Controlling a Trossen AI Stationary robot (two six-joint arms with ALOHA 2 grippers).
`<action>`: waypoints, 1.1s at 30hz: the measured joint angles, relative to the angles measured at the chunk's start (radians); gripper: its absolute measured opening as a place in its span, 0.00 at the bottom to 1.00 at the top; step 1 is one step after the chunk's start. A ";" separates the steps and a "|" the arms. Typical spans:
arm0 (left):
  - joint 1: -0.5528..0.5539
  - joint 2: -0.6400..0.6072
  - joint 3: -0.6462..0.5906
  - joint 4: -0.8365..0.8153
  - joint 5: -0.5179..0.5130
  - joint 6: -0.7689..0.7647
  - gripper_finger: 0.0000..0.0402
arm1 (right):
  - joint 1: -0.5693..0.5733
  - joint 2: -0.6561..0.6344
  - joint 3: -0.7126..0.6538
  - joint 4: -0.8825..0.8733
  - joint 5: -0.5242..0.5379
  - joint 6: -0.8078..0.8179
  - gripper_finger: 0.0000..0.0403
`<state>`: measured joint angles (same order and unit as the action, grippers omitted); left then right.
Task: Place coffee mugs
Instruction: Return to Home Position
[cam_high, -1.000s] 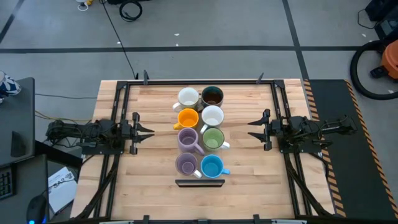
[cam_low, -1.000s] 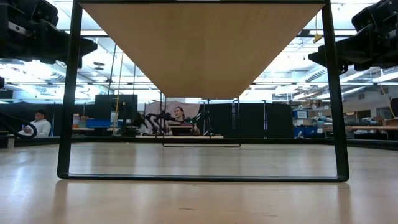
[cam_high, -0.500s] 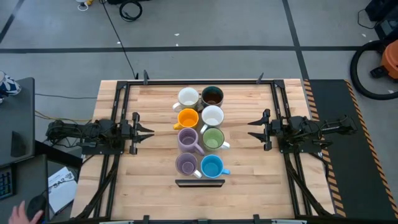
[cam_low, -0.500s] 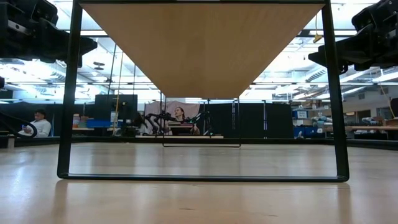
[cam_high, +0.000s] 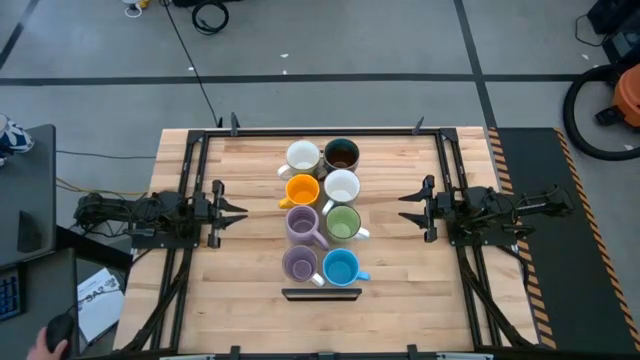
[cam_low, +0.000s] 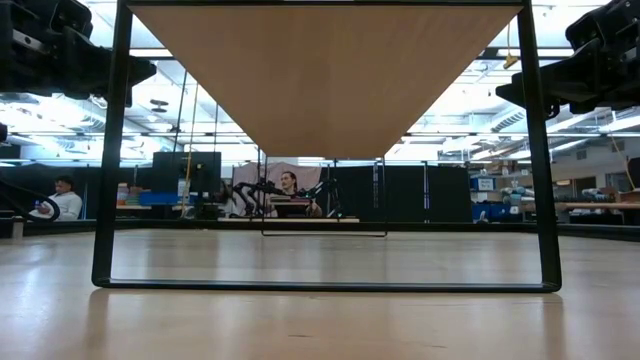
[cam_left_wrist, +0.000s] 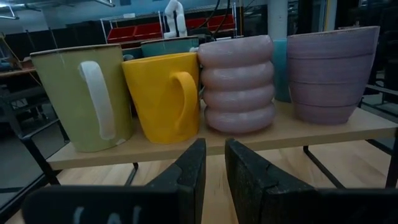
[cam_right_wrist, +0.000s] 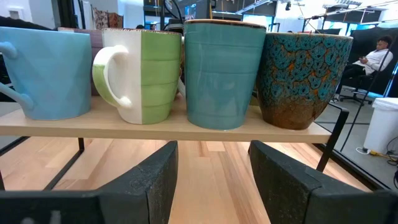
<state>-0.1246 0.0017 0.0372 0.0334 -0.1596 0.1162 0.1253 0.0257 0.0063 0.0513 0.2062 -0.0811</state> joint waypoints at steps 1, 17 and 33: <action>0.000 0.000 0.000 0.000 0.000 0.000 0.17 | 0.000 0.000 0.000 0.000 0.000 0.000 0.51; 0.000 0.000 -0.028 0.035 0.000 0.000 0.17 | 0.000 0.000 0.000 0.000 0.000 0.000 0.51; 0.000 0.000 -0.029 0.035 -0.001 0.000 0.17 | 0.000 0.000 0.000 0.000 0.000 0.000 0.51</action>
<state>-0.1249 0.0014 0.0082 0.0679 -0.1604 0.1162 0.1257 0.0257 0.0063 0.0513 0.2062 -0.0811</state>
